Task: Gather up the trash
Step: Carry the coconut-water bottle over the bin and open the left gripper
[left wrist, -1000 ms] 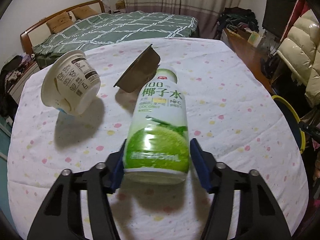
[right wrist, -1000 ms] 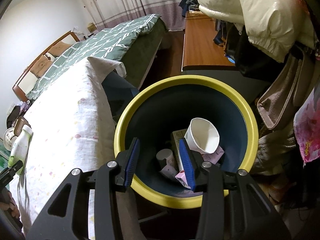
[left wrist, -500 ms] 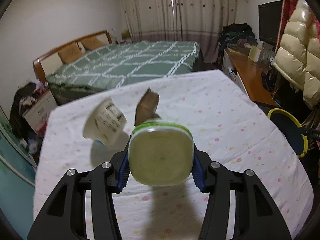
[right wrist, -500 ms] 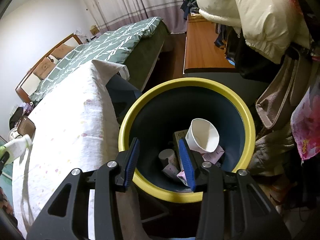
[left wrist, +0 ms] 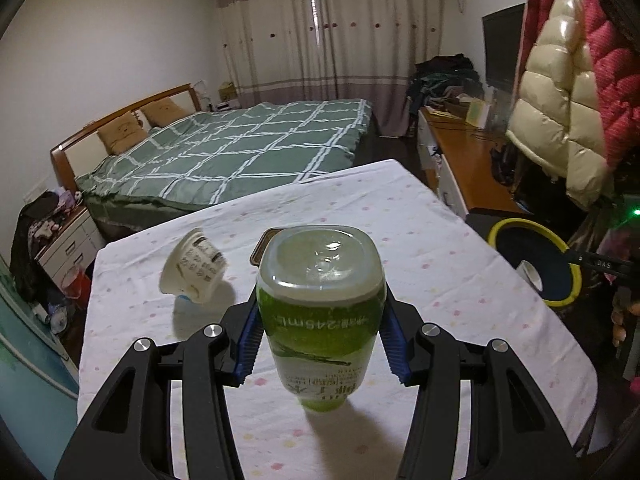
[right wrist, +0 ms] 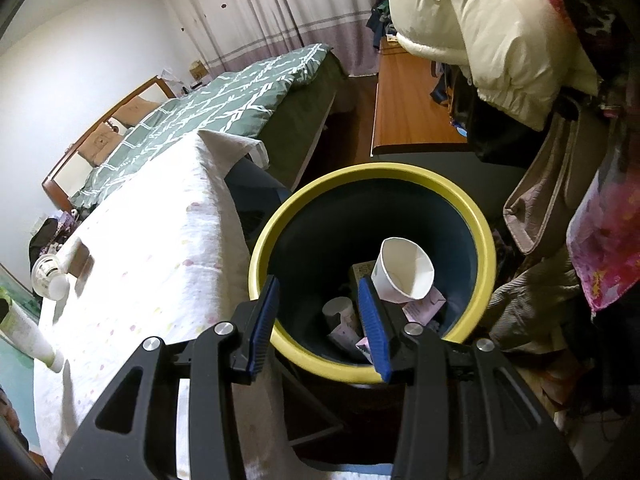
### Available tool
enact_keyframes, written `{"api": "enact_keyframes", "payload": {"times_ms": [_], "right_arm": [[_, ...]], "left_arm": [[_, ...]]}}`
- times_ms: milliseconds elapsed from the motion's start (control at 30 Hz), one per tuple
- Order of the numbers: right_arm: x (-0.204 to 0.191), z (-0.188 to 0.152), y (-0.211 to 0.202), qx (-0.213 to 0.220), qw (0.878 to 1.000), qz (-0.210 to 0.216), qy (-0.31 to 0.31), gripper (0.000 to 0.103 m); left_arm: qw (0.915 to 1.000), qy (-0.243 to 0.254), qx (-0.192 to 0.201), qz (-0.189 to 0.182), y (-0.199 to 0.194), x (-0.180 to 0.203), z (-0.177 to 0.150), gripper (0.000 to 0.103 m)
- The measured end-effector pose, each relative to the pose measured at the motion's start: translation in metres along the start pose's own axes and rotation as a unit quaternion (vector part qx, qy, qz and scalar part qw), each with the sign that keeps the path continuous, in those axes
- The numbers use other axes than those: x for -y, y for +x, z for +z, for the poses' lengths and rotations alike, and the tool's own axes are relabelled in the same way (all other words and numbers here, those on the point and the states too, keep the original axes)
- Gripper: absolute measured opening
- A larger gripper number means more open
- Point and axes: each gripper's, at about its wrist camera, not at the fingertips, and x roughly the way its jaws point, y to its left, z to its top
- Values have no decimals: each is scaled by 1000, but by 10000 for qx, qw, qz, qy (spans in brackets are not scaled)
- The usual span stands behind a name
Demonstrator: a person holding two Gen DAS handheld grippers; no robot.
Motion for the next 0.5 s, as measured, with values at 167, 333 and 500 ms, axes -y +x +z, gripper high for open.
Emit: {"api": "enact_keyframes", "payload": {"times_ms": [167, 333, 500], "right_arm": [[8, -4, -15, 93, 9999, 49, 18, 40], [19, -8, -35, 259, 9997, 30, 9, 40], [36, -13, -51, 356, 9993, -45, 44, 40]], "left_arm": [[9996, 126, 27, -241, -7, 25, 7, 51], [9977, 243, 21, -630, -6, 52, 20, 51], [9931, 489, 59, -1060, -1, 95, 40, 51]]}}
